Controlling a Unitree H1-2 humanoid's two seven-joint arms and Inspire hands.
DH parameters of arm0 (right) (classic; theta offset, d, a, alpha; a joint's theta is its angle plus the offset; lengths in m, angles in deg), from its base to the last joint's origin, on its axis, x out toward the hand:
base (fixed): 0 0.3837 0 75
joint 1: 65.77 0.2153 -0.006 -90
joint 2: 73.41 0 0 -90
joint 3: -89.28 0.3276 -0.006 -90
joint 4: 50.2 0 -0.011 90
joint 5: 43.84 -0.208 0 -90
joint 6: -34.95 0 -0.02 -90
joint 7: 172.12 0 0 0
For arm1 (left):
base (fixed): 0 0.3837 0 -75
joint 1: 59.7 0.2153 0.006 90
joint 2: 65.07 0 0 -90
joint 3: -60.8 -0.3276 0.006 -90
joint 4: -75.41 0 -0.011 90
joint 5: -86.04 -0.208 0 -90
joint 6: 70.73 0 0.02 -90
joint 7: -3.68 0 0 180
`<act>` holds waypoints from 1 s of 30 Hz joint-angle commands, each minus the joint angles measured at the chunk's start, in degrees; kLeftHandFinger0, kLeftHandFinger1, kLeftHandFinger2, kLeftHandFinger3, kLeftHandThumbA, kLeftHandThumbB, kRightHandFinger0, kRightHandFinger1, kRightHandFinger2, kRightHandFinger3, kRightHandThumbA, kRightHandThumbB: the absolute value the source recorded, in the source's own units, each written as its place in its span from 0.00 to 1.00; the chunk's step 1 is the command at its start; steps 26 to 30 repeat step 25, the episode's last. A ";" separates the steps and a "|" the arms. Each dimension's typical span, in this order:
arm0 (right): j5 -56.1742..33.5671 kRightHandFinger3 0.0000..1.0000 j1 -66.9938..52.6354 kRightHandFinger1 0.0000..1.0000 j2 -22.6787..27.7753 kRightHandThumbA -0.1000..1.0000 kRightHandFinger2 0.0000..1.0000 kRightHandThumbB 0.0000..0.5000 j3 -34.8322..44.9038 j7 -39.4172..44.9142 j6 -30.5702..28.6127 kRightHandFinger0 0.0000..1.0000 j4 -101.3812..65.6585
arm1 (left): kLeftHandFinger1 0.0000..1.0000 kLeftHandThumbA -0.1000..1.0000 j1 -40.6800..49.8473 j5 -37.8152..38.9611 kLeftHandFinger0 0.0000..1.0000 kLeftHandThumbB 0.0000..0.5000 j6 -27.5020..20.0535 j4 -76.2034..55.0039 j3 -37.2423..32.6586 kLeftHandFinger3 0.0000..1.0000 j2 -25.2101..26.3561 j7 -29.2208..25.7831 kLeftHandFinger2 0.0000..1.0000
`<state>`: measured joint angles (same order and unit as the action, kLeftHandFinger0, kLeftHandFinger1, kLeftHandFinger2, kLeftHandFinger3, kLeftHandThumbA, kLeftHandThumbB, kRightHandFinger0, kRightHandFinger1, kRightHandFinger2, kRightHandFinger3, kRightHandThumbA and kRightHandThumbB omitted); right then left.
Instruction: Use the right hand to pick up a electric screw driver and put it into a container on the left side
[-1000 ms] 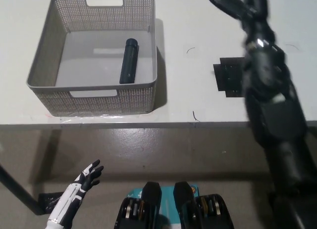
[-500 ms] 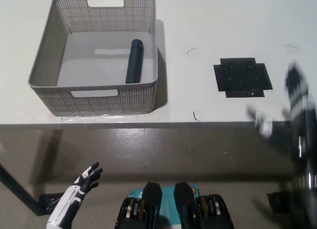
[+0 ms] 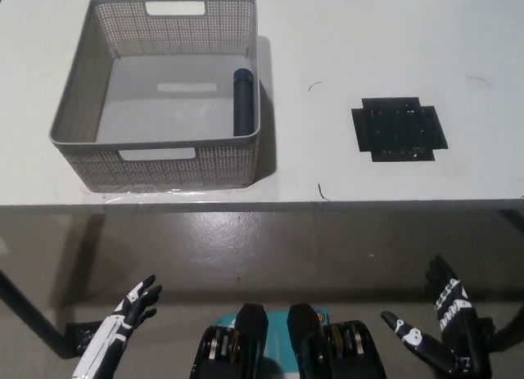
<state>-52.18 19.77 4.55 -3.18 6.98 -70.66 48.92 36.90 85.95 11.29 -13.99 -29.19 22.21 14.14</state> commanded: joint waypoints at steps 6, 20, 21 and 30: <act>-2.13 1.00 2.01 1.00 -0.73 0.94 1.00 0.40 1.25 3.27 -5.35 1.00 2.81 | 1.00 1.00 0.00 0.60 1.00 0.04 -2.66 0.22 0.92 1.00 -0.38 -0.69 1.00; -0.20 1.00 3.06 1.00 -0.97 0.93 1.00 0.40 1.48 2.24 -6.54 1.00 4.95 | 1.00 1.00 -0.17 0.32 1.00 0.04 -1.60 -0.90 1.43 1.00 -0.53 -0.82 1.00; -0.05 1.00 3.00 1.00 -0.94 0.92 1.00 0.38 1.45 2.23 -6.54 1.00 4.77 | 1.00 1.00 -0.09 0.51 1.00 0.03 -1.60 -1.02 1.45 1.00 -0.49 -0.67 1.00; 0.24 1.00 2.93 1.00 -0.79 0.92 1.00 0.36 1.43 2.16 -6.02 1.00 4.49 | 1.00 1.00 -0.10 0.45 1.00 0.03 -2.40 -0.29 1.55 1.00 -0.47 -0.71 1.00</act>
